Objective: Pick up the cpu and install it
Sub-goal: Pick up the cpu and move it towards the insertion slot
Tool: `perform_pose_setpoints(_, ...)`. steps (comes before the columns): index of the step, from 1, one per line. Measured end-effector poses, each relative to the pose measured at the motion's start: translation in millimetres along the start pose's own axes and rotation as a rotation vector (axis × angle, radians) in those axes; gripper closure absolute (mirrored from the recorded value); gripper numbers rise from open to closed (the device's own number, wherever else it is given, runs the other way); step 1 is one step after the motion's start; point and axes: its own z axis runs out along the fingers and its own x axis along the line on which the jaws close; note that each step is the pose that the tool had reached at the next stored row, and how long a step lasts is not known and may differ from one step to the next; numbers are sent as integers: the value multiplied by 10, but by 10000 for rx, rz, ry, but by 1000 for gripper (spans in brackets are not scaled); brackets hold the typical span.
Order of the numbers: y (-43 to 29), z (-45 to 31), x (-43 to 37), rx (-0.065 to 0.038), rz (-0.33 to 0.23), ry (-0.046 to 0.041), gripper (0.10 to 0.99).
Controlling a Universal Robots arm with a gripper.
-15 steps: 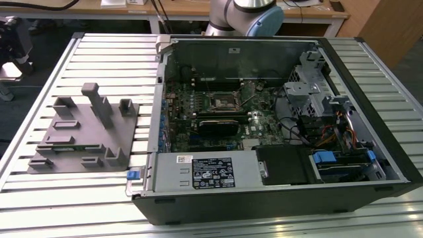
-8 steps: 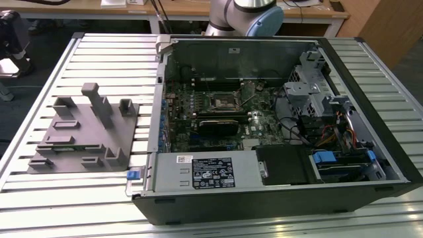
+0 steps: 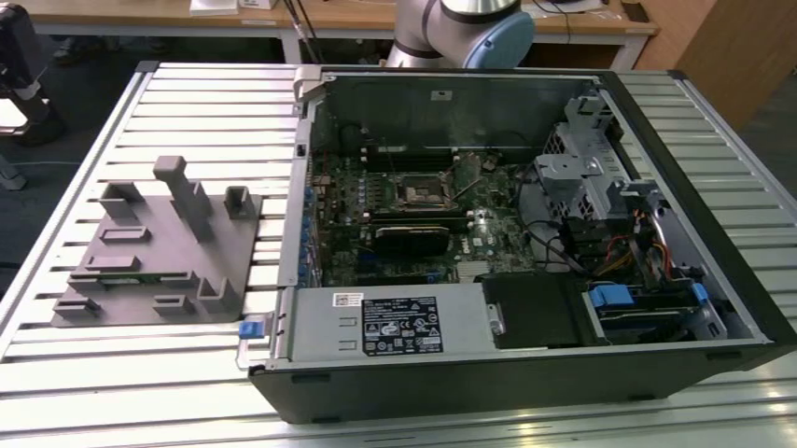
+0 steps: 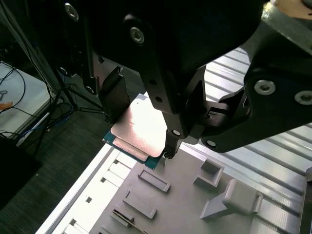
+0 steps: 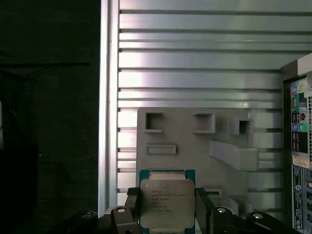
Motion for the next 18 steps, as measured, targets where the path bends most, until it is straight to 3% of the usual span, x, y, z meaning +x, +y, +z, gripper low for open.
perform_pose_setpoints(6, 15, -122, -1, 1, 0, 1, 545)
perform_pose_setpoints(18, 22, -123, -148, -17, 0, 0, 545)
